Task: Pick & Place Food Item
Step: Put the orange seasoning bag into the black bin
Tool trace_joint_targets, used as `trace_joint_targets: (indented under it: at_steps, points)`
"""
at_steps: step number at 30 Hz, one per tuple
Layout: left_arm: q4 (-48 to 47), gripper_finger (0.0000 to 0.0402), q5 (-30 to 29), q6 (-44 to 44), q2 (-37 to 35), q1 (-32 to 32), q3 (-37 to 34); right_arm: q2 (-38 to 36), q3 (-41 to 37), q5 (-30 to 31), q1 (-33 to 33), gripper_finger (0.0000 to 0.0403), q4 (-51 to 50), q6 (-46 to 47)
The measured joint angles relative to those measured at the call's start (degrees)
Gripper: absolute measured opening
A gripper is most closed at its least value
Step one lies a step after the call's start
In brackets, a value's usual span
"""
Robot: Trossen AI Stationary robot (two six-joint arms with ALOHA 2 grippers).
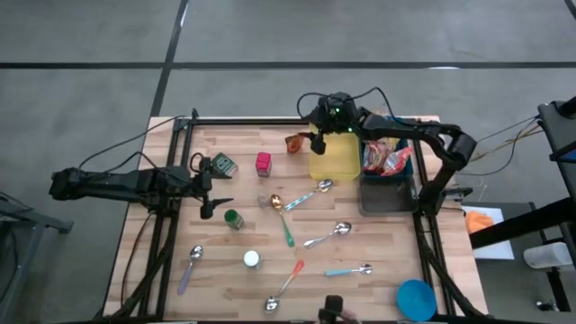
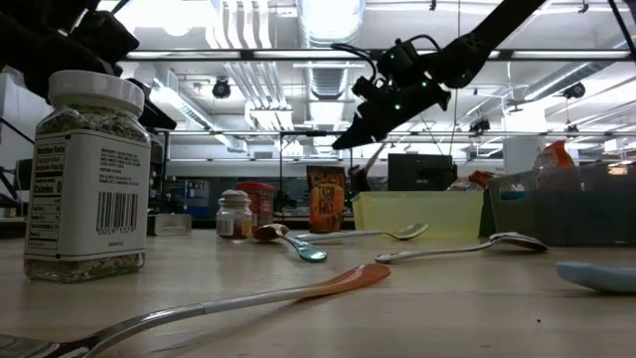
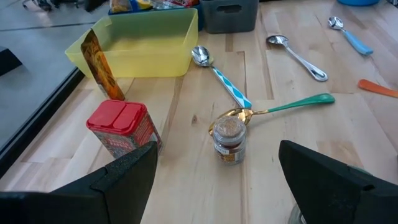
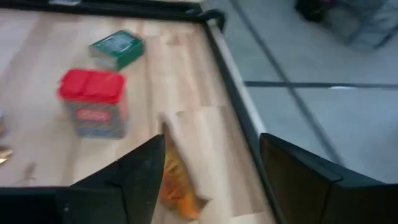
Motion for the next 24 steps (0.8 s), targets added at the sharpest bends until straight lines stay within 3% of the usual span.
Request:
trace_joint_targets:
  at_steps: [4, 20, 24]
  points:
    - [0.0, 0.034, 0.0, 0.0, 0.0, 0.0, 0.0, 0.6, -0.4, -3.7, -0.2, 0.0276, 0.0, -1.5]
    - [-0.2, 0.034, 0.0, 0.0, 0.0, 0.0, 0.0, 8.8, 0.2, -3.4, -0.8, 0.0277, 1.3, -2.1]
    - [-0.2, 0.034, 0.0, 0.0, 0.0, 0.0, 0.0, 10.3, 1.0, -6.5, -0.7, 0.0277, 1.2, -2.2]
